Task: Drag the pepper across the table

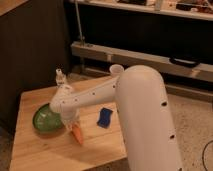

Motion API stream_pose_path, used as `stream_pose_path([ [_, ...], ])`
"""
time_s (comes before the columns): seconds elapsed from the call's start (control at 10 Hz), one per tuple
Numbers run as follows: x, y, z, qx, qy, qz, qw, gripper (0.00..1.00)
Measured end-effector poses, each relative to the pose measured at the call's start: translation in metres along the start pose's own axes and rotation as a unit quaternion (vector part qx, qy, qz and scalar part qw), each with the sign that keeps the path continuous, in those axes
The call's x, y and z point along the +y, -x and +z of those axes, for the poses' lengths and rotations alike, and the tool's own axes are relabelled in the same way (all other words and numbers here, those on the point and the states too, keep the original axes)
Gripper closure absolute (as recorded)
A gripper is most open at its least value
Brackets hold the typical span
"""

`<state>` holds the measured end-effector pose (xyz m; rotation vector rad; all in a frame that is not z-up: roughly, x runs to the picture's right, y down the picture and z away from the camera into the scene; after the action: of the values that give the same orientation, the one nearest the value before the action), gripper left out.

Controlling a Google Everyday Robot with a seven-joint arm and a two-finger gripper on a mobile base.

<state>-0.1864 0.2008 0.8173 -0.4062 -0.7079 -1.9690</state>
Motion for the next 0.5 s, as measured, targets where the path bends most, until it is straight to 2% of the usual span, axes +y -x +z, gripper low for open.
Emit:
stream_pose_path([
  [0.3, 0.003, -0.015, 0.0, 0.009, -0.006, 0.001, 0.9999, 0.68],
  [0.5, 0.015, -0.03, -0.001, 0.009, -0.001, 0.008, 0.9999, 0.68],
])
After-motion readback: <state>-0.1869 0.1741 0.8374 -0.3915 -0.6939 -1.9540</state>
